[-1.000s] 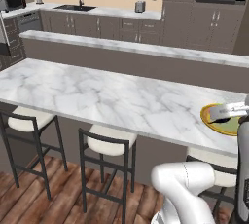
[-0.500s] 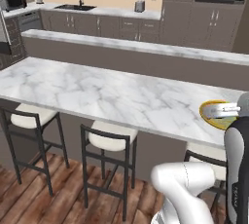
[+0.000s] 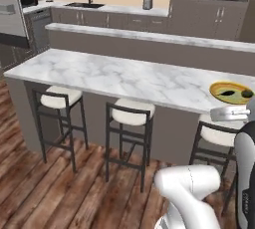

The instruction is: Take the cheese, fish, and squash from the fridge and place them on the plate on the dining counter to create an appetizer plate.

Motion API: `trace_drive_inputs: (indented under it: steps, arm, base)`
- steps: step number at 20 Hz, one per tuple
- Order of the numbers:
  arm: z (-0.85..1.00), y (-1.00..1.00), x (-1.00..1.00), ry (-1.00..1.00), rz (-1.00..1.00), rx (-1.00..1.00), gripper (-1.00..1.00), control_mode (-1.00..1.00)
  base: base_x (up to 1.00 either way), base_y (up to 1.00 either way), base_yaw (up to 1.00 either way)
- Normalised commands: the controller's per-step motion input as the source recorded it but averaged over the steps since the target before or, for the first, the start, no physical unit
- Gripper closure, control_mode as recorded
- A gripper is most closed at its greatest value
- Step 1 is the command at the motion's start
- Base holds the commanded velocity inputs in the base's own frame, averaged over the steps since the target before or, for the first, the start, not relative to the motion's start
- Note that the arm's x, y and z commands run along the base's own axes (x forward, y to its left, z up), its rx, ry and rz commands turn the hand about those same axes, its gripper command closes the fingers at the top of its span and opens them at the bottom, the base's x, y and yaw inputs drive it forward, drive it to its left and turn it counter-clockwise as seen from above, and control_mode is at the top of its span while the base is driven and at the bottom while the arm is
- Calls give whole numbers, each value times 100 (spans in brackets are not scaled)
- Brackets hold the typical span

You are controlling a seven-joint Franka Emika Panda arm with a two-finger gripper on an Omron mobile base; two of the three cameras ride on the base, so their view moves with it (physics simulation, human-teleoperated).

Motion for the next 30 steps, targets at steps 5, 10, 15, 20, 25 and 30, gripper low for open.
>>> trace_drive_inputs:
  steps: [5,10,15,20,25,30]
  arm:
    - [0,0,0,0,0,0,-100,100]
    - [0,0,0,0,0,0,-100,100]
    - [0,0,0,0,0,0,-100,100]
    - [0,0,0,0,0,0,-100,100]
    - [0,0,0,0,0,0,-100,100]
    - [0,0,0,0,0,0,-100,100]
  base:
    - [37,100,0]
    - [55,100,0]
    - [51,100,0]
    - [54,100,1]
    - [55,100,14]
    - [56,100,25]
